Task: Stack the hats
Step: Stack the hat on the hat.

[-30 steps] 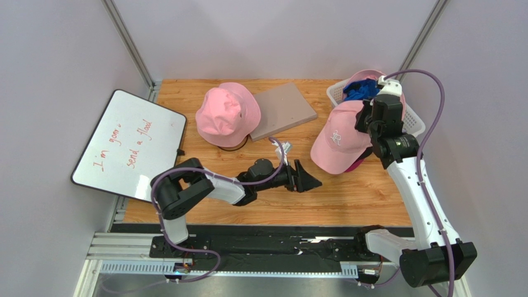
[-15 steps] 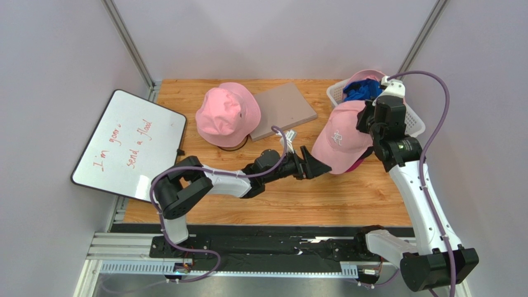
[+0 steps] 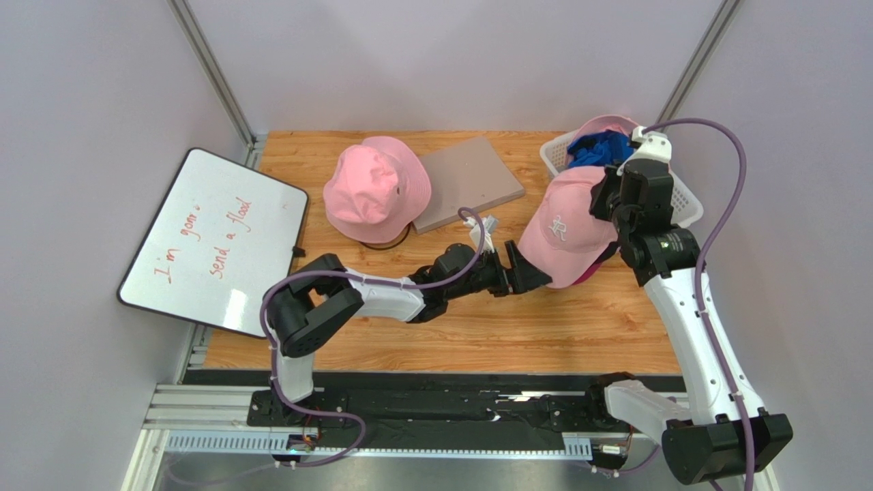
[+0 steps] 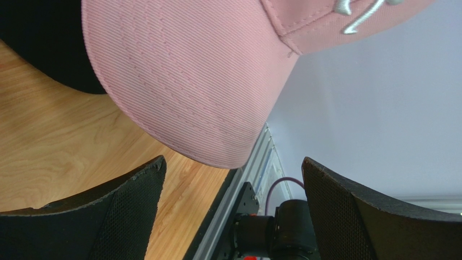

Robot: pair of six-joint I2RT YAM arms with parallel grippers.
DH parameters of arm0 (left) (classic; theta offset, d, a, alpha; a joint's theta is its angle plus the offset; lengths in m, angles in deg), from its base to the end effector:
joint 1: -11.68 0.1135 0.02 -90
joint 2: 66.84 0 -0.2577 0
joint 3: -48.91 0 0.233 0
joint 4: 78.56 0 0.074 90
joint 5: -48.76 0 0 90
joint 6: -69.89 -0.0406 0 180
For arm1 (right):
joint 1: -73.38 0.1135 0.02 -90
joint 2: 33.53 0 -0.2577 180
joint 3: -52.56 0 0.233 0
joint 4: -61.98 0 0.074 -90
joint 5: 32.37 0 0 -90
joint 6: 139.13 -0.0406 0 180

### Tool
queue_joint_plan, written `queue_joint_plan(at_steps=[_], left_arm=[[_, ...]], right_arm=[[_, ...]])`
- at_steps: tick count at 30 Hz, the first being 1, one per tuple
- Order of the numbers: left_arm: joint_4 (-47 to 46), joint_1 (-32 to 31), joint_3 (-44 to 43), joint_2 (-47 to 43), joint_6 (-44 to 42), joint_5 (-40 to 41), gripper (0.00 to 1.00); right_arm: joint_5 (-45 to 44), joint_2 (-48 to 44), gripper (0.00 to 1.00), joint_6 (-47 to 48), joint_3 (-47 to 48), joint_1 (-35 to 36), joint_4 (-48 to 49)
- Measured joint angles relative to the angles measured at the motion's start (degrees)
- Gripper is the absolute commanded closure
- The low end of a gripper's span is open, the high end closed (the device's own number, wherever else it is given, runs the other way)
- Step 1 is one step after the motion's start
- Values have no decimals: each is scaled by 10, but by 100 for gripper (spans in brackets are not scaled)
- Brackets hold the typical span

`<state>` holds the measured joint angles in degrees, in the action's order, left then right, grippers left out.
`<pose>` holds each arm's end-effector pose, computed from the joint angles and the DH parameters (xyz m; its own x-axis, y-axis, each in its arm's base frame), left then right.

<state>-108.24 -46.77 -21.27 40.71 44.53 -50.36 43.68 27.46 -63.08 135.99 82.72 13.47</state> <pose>0.2017 -0.3408 0.2025 -0.8646 -0.2970 -0.4053 0.3323 0.2670 -0.9046 0.2110 0.0248 0.3780 -0.4073 0.1701 -0.8973 0.1591 0.9807 0.1137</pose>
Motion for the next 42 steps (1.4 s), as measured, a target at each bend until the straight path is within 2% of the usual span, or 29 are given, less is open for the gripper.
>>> queue_joint_plan(at_steps=[6, 11, 14, 15, 17, 18, 28, 35, 42], left_arm=[[-15, 0, -4, 22, 1, 17, 5], [-37, 0, -4, 22, 1, 39, 12], [-61, 0, -4, 22, 4, 54, 23], [-64, 1, -4, 22, 5, 58, 33], [-64, 1, -4, 24, 6, 65, 45], [-64, 2, -4, 25, 8, 68, 57], [-78, 17, -1, 32, 27, 75, 98], [-109, 36, 20, 32, 36, 66, 100], [-157, 67, 47, 32, 61, -2, 100]], right_arm=[[0, -9, 100, -3, -5, 0, 0], [1, -19, 100, -9, -11, 0, 0], [1, -20, 100, -11, -16, 0, 0], [1, -21, 100, -11, -19, 0, 3], [0, -23, 100, -12, -23, -1, 7], [-2, -24, 100, -12, -25, -2, 11], [-17, -26, 100, -8, -32, -5, 17], [-14, -24, 100, -8, -39, -5, 17], [-9, 0, 100, 4, -23, -4, 12]])
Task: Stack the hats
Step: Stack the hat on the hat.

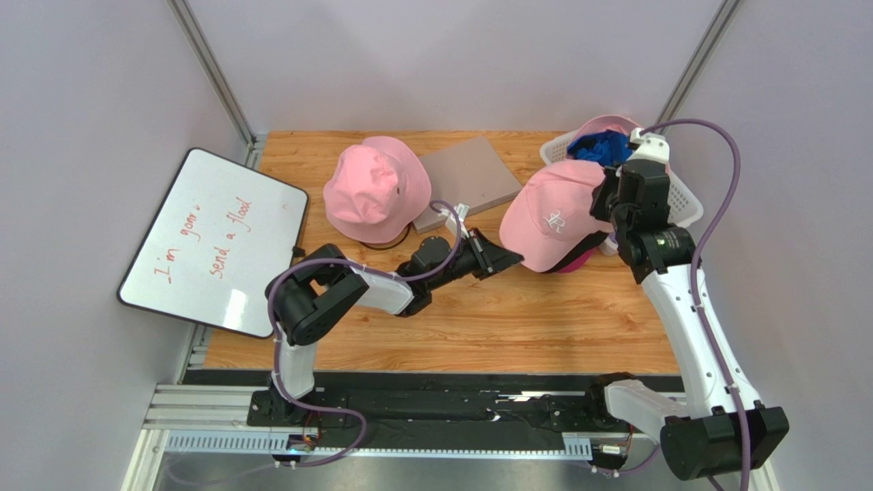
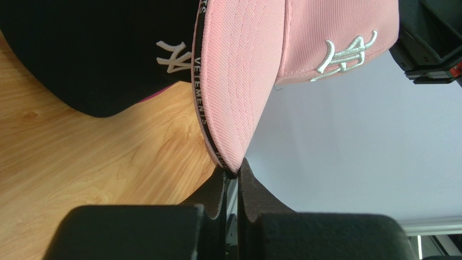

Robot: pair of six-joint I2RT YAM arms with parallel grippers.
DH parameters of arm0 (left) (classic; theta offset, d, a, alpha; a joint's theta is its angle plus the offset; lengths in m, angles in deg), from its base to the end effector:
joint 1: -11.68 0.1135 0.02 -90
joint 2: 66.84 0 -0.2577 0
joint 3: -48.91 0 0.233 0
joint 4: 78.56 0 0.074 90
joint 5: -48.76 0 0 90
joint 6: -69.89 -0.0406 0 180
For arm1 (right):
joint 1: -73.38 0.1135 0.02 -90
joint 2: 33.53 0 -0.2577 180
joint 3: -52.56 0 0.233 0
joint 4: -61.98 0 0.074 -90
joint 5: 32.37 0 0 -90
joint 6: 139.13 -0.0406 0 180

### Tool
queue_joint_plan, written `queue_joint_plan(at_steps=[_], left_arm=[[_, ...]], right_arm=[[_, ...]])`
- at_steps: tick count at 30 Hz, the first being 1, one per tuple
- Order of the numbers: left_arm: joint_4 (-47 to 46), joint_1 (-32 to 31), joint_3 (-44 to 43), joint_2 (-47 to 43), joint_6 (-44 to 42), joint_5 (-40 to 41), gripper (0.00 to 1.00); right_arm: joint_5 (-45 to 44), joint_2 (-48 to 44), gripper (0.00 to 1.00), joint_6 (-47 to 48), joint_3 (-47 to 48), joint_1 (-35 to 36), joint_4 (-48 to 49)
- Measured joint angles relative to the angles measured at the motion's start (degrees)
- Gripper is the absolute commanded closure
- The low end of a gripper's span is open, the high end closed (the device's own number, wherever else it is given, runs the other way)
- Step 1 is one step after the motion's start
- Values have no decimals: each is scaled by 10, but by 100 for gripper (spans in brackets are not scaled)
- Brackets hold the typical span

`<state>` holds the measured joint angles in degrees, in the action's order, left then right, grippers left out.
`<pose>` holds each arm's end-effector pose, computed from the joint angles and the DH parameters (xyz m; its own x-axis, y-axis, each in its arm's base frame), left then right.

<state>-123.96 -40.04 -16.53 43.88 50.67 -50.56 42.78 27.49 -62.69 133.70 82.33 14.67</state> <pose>0.2359 -0.3096 0.1892 -0.8258 -0.4578 -0.3295 0.2893 0.1578 -0.9441 0.2137 0.0231 0.3673 -0.4213 0.1631 -0.8922 0.1786 0.9794 0.0947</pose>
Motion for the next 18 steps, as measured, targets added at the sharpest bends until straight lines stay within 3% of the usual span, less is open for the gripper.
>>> queue_joint_plan(at_steps=[4, 7, 10, 11, 14, 18], left_arm=[[-2, 22, 0, 0, 8, -33, 100], [1, 31, 0, 0, 10, -43, 100], [10, 39, -2, 0, 11, -52, 100], [12, 42, -2, 0, 12, -54, 100], [24, 51, -2, 0, 14, -64, 100], [28, 62, -2, 0, 16, -81, 100]], right_arm=[[9, 30, 98, 6, 25, 0, -1], [13, 50, 90, 11, 38, 2, 1], [19, 64, 61, 16, 45, 3, 2], [21, 70, 43, 18, 48, 3, 2], [30, 85, 29, 20, 63, 2, 4], [48, 95, 27, 25, 90, 2, 3]])
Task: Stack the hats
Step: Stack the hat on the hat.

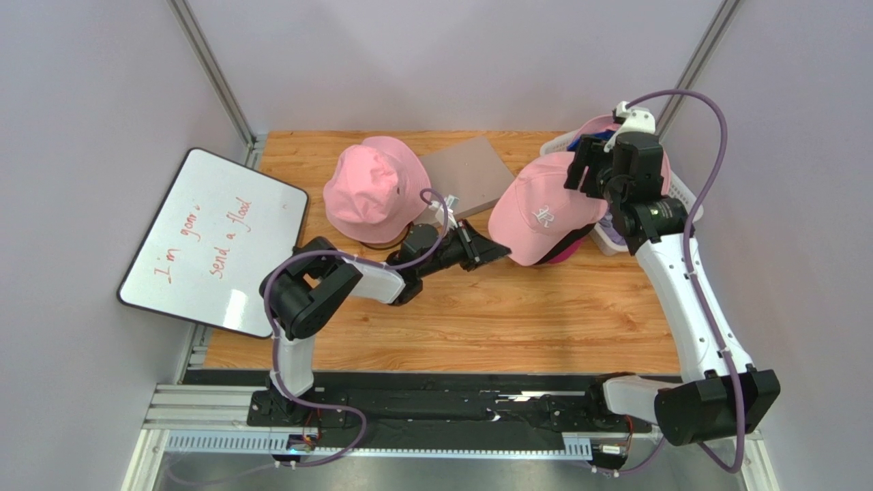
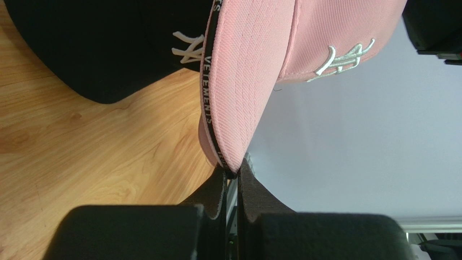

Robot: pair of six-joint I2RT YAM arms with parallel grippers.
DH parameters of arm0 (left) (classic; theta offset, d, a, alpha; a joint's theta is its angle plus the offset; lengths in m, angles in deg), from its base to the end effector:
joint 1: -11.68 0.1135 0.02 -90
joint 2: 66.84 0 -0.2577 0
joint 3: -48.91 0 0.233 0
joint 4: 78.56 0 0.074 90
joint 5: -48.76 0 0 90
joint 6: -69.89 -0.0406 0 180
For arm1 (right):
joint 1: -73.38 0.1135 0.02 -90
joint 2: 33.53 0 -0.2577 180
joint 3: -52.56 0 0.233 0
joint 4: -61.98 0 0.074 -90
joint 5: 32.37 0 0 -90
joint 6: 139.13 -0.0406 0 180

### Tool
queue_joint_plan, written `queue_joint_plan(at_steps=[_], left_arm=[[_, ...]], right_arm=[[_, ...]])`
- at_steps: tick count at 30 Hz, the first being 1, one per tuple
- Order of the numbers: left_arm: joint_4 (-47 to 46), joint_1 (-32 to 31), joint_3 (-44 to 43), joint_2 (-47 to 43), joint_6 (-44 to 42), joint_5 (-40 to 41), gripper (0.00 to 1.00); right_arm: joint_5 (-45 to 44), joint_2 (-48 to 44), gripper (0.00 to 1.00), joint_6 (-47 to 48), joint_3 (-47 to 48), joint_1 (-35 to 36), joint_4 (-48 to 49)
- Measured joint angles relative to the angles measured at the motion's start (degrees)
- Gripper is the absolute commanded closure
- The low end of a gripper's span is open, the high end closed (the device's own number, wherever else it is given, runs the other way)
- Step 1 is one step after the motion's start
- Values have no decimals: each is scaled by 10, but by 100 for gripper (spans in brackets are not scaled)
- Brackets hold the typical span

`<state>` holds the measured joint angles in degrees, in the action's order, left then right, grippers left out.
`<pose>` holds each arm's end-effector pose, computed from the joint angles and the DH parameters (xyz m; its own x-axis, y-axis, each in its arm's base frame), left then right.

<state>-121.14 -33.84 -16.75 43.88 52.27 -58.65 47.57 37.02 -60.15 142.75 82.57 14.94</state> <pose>0.2635 -0.2856 0.1847 -0.8577 -0.4246 -0.2901 0.2406 0.1672 -0.9561 0.2527 0.0337 0.3824 -0.4467 0.1184 -0.8868 0.0828 0.9924 0.0908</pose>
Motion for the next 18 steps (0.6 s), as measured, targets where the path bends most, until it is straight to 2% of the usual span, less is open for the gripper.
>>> queue_joint_plan(at_steps=[6, 10, 18], left_arm=[[0, 20, 0, 0, 5, -30, 100], [0, 36, 1, 0, 9, -53, 100], [-10, 77, 1, 9, 23, -115, 100]], right_arm=[[60, 21, 31, -6, 76, -34, 0], [120, 53, 42, -19, 108, -82, 10], [300, 101, 50, -44, 54, -214, 60]])
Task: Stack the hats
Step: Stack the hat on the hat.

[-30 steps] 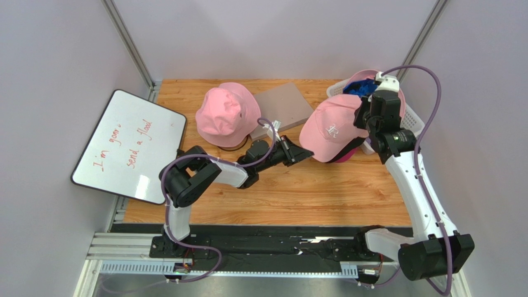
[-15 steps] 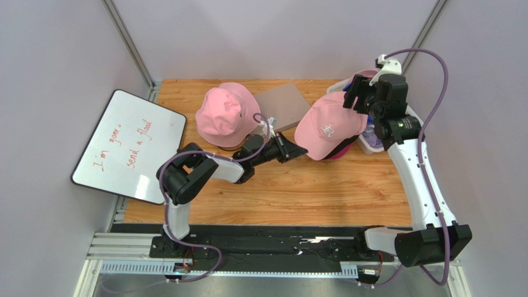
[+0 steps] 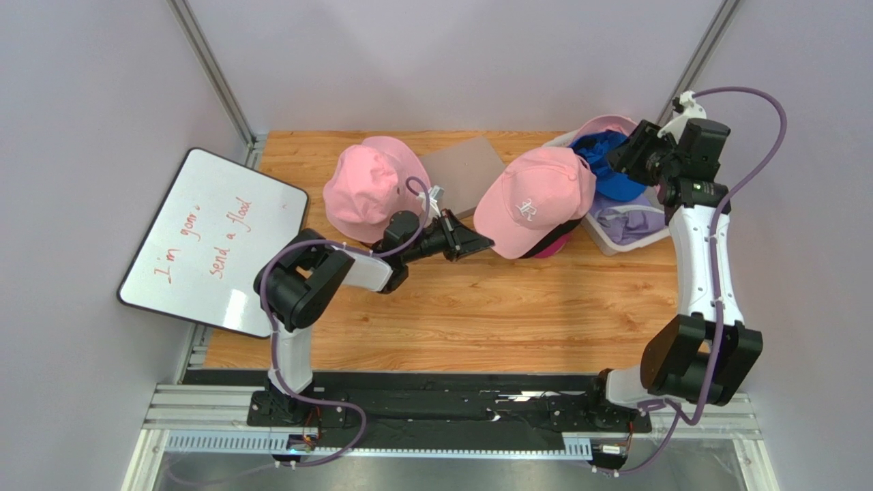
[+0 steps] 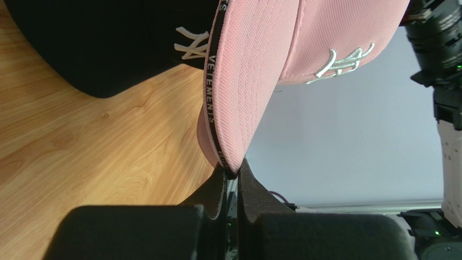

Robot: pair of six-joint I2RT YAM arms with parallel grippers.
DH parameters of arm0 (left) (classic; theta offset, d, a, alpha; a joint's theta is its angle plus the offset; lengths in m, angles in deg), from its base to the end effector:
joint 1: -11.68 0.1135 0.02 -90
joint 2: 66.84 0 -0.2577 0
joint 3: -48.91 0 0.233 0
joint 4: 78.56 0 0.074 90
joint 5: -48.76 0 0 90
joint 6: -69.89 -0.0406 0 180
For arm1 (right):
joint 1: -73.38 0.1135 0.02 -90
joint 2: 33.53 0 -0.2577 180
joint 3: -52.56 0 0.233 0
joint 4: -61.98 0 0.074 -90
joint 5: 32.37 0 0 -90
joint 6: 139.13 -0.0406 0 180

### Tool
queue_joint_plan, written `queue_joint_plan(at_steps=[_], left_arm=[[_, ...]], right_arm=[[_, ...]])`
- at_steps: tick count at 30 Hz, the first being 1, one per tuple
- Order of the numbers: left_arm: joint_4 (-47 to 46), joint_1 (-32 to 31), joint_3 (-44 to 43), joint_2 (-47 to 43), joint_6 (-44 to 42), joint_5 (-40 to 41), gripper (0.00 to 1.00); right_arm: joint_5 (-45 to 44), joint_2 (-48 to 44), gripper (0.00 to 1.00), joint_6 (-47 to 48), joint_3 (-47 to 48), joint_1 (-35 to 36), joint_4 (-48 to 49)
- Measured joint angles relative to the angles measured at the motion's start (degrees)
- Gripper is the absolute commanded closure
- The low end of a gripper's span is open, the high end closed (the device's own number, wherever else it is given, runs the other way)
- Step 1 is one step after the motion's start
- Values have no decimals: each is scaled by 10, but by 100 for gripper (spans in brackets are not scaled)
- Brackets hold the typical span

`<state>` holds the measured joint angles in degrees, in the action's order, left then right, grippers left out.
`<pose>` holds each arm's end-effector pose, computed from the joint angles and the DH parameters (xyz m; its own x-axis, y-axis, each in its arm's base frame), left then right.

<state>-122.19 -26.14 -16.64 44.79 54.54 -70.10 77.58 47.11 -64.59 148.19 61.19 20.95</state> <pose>0.2930 -0.2522 0.1805 -0.8942 -0.3751 -0.2446 0.2104 0.1301 -0.9689 0.3000 -0.0506 0.3788 -0.4405 0.3515 -0.8260 0.0169 0.9232 0.3839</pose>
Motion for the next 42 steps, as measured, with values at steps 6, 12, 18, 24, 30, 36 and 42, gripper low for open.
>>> queue_joint_plan(at_steps=[6, 12, 18, 24, 30, 36, 42], left_arm=[[12, 12, 0, 0, -4, -22, 100], [48, 12, -1, -6, -21, -23, 100], [70, 14, -1, -20, -32, -24, 100], [73, 16, -1, -21, -32, -25, 100], [73, 27, -1, -21, -32, -39, 100], [73, 36, -1, -21, -32, -52, 100], [74, 39, -1, -21, -32, -56, 100]], right_arm=[[88, 38, 52, 14, -14, -26, 33], [169, 94, 51, 45, -14, -24, 60], [223, 133, 50, 62, -14, -24, 79], [254, 147, 51, 67, -14, -24, 99], [262, 148, 52, 65, -14, -23, 110], [283, 150, 56, 66, -8, -16, 110], [301, 150, 59, 77, -8, 2, 110]])
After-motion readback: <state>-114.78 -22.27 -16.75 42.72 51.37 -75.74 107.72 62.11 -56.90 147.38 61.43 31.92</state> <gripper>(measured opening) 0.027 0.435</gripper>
